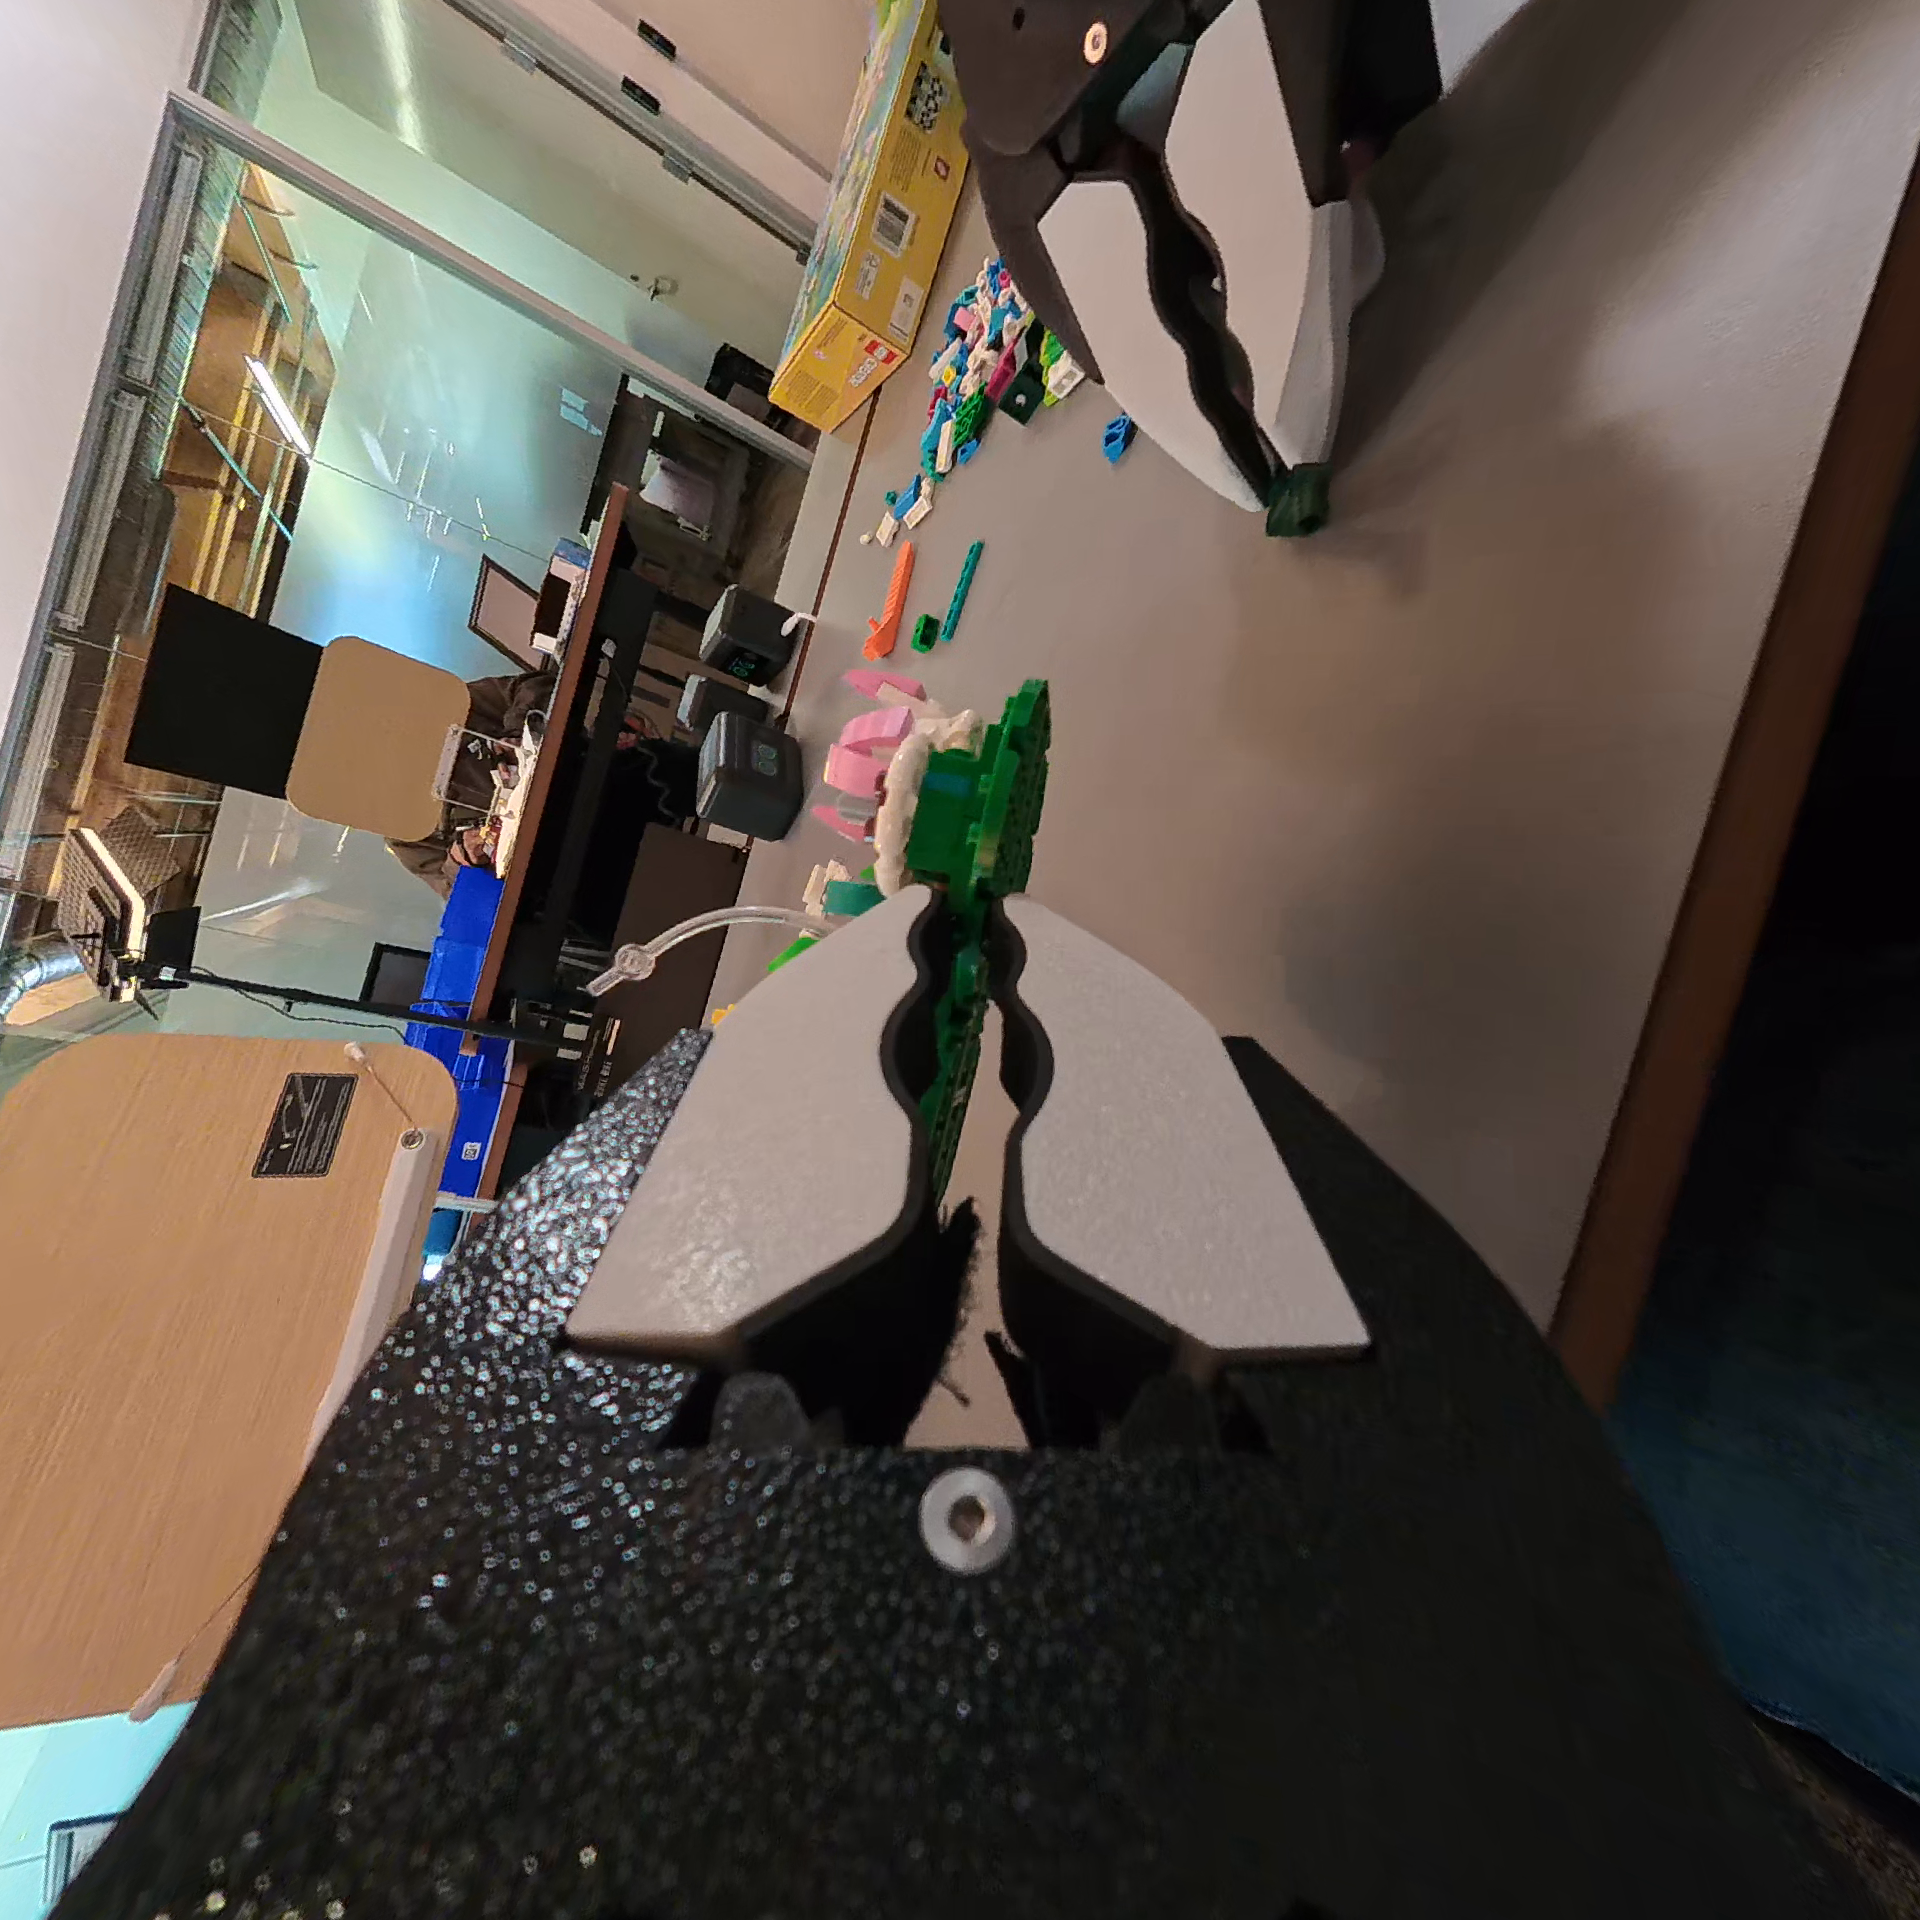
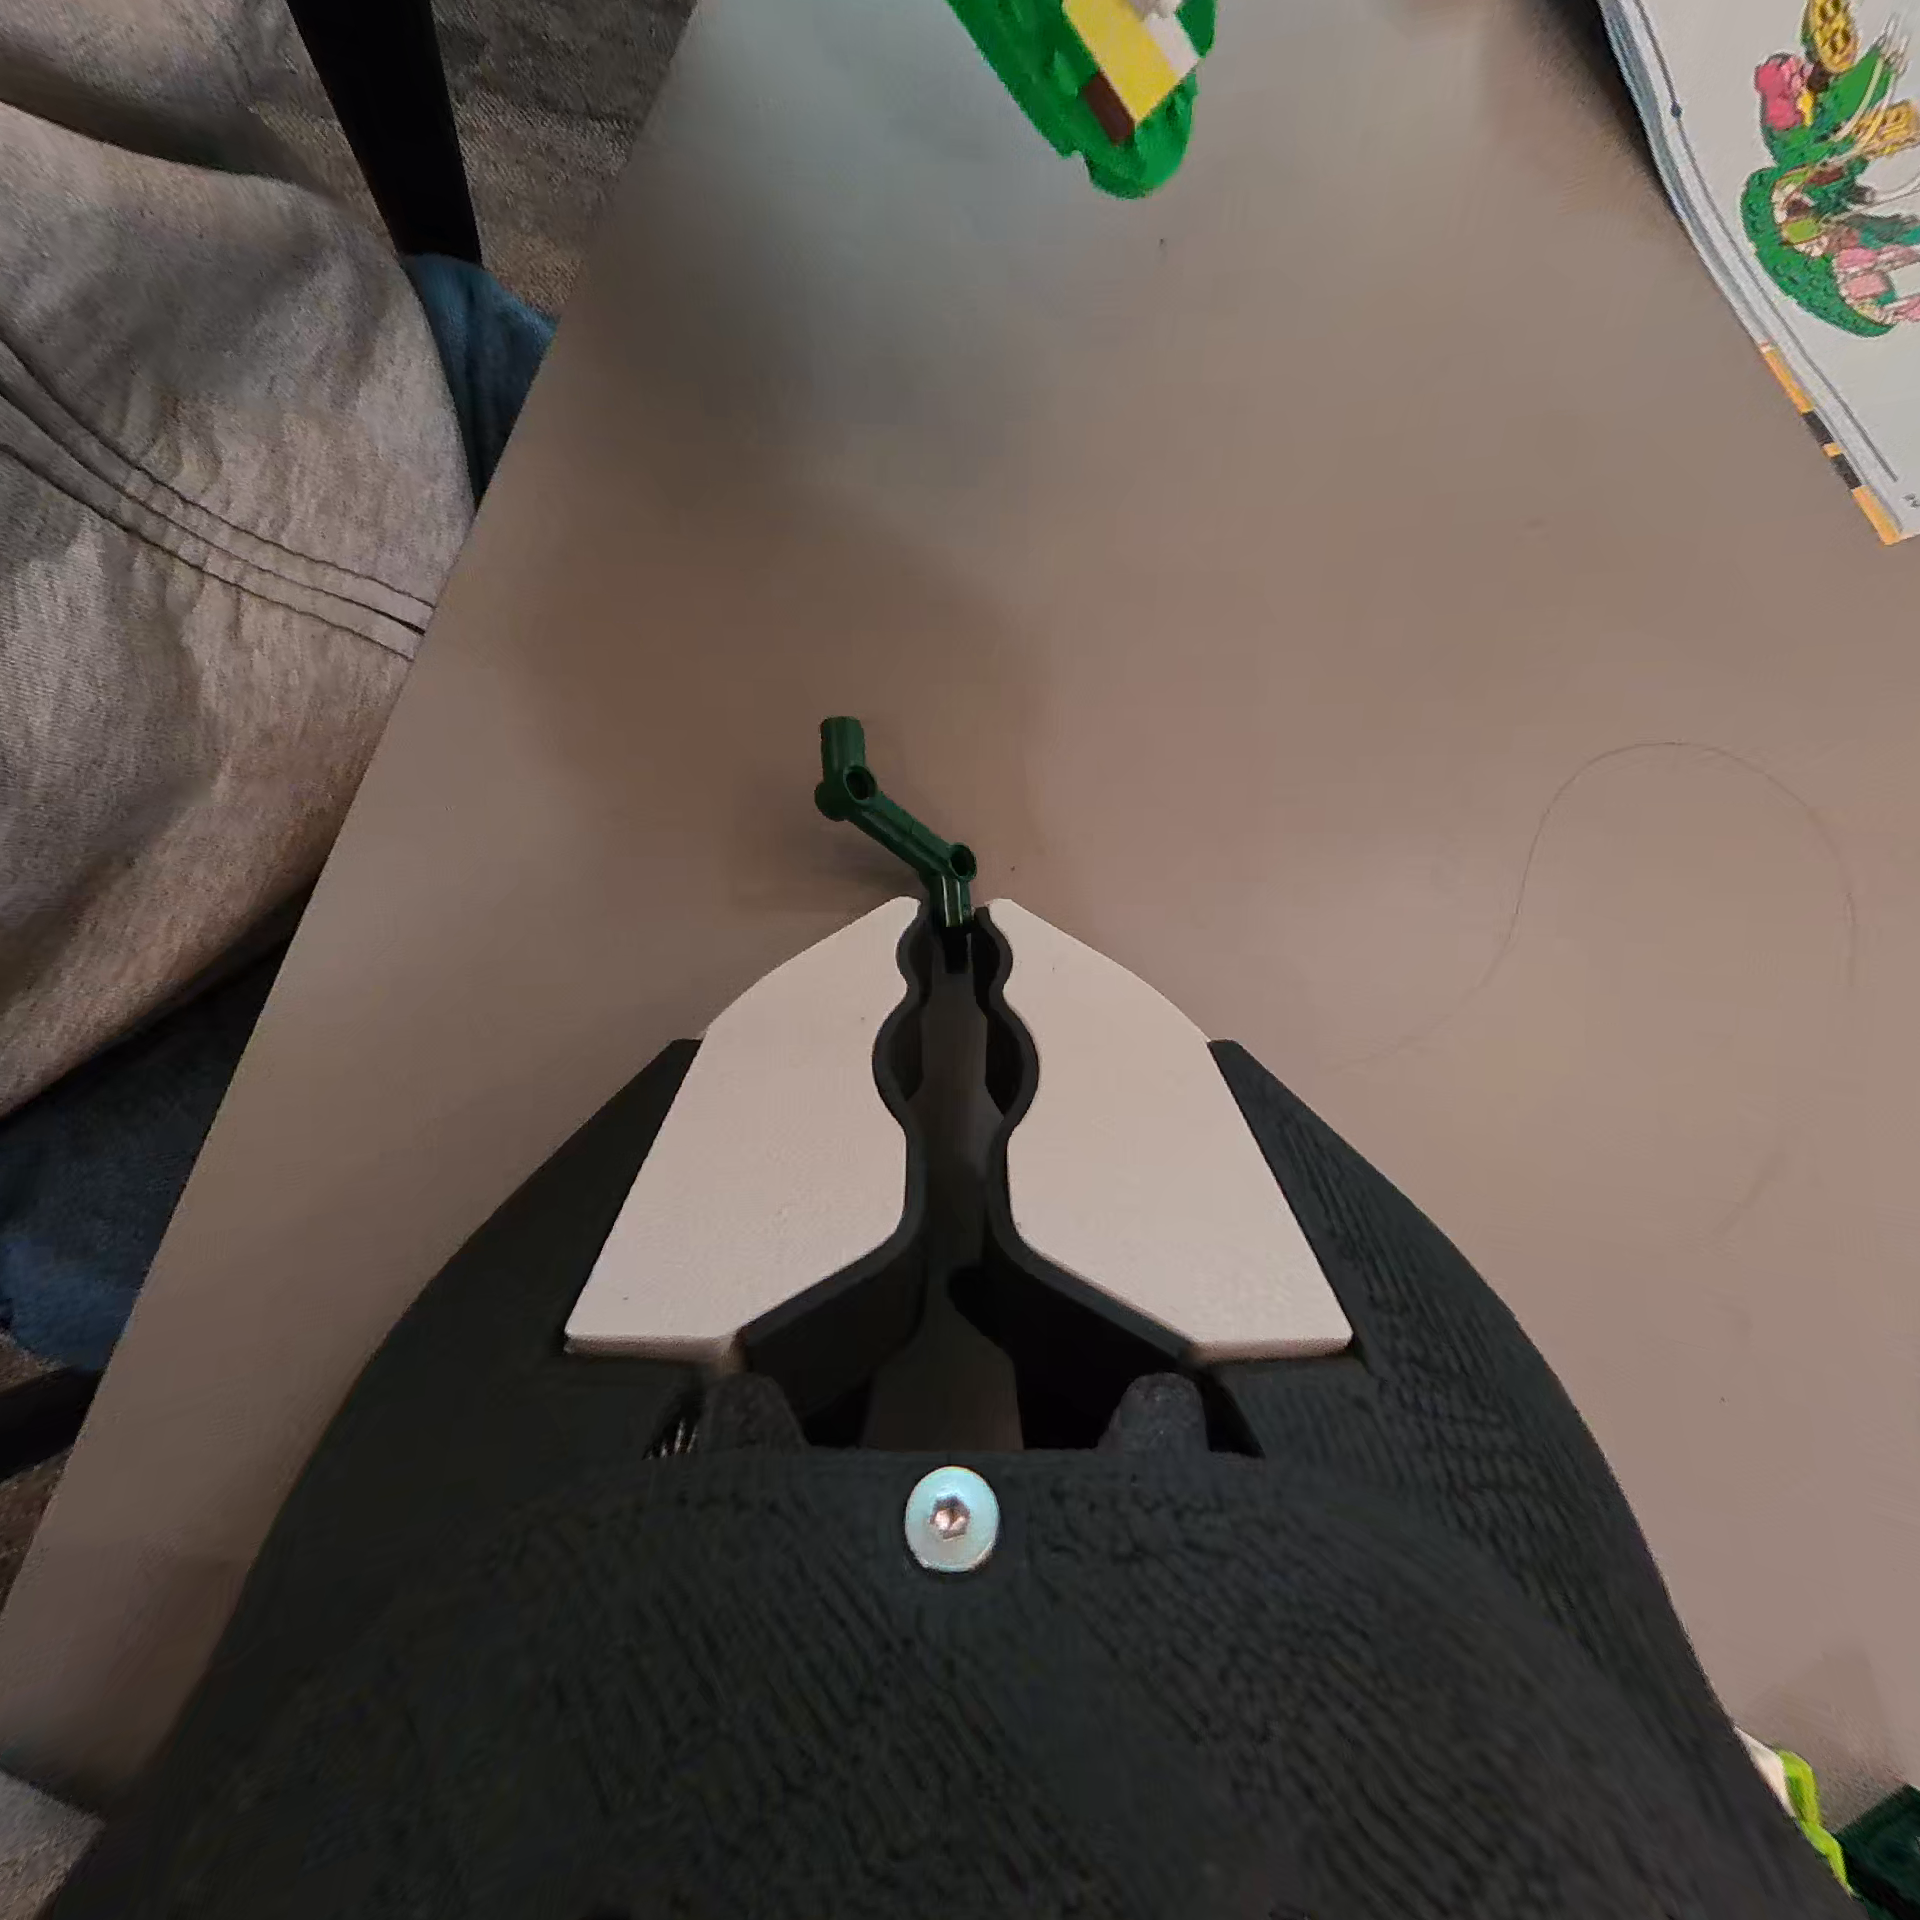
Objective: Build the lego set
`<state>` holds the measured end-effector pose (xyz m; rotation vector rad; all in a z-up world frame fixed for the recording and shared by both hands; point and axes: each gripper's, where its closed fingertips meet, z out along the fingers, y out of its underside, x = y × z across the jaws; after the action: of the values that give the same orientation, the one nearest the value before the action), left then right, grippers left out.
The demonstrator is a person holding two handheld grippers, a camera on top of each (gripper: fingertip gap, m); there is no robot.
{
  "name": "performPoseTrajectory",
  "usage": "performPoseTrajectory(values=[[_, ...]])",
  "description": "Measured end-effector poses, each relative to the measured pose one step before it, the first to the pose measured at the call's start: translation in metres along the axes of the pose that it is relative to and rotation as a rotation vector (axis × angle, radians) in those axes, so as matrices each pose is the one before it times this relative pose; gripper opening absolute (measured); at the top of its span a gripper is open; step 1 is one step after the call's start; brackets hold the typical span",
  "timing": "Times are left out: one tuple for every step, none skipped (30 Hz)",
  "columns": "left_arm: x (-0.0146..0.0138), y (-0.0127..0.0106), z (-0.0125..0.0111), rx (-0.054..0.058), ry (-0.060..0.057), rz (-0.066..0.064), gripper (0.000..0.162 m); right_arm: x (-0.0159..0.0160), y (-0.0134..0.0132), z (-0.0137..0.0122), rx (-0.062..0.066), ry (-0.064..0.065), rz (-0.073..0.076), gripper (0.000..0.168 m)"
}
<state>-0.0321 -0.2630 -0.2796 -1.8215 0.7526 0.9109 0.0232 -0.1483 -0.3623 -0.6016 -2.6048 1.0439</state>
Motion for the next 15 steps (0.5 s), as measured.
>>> performPoseTrajectory(values=[[0.00052,-0.00008,0.00042,0.0017,0.0023,-0.0006,0.009,0.00037,0.00008,0.00030,-0.0042,0.0030,-0.0007,0.006],[0.00070,0.00003,0.00027,0.0018,0.0027,-0.0009,0.009,0.00027,-0.00008,0.00030,-0.0041,0.0029,-0.0001,0.006],[0.00077,0.00008,0.00017,0.0017,0.0031,-0.0011,0.009,0.00031,-0.00025,0.00034,-0.0046,0.0039,0.0011,0.006],[0.00101,0.00003,0.00012,0.0013,0.0036,-0.0009,0.009,-0.00005,-0.00080,0.00014,-0.0040,0.0028,0.0035,0.006],[0.00116,0.00004,0.00031,0.0009,0.0041,-0.0011,0.009,-0.00033,-0.00145,-0.00009,-0.0026,-0.0001,0.0085,0.006],[0.00160,-0.00025,0.00032,0.0026,0.0060,-0.0011,0.009,-0.00023,-0.00169,-0.00027,-0.0041,-0.0010,0.0149,0.005],[0.00239,-0.00088,0.00057,0.0055,0.0101,0.0006,0.007,0.00046,-0.00109,-0.00040,-0.0112,0.0019,0.0221,0.005],[0.00311,-0.00156,0.00072,0.0081,0.0134,0.0047,0.009,0.00134,0.00030,-0.00040,-0.0236,0.0048,0.0281,0.005],[0.00360,-0.00190,0.00105,0.0073,0.0148,0.0087,0.009,0.00183,0.00133,-0.00039,-0.0329,0.0070,0.0302,0.005],[0.00380,-0.00157,0.00129,0.0042,0.0159,0.0160,0.011,0.00175,0.00205,-0.00038,-0.0379,0.0049,0.0330,0.005],[0.00329,-0.00090,0.00141,-0.0017,0.0124,0.0204,0.010,0.00034,0.00274,-0.00032,-0.0435,-0.0065,0.0385,0.005],[0.00241,-0.00005,0.00161,-0.0078,0.0061,0.0214,0.007,-0.00101,0.00258,-0.00087,-0.0418,-0.0166,0.0388,0.005],[0.00172,0.00025,0.00159,-0.0083,0.0030,0.0240,0.007,-0.00234,0.00195,-0.00161,-0.0380,-0.0238,0.0277,0.005],[0.00127,0.00001,0.00130,-0.0065,0.0015,0.0210,0.007,-0.00250,0.00244,-0.00218,-0.0396,-0.0205,0.0120,0.005],[0.00071,-0.00013,0.00117,-0.0033,0.0009,0.0129,0.007,-0.00159,0.00343,-0.00243,-0.0459,-0.0098,0.0049,0.005]])
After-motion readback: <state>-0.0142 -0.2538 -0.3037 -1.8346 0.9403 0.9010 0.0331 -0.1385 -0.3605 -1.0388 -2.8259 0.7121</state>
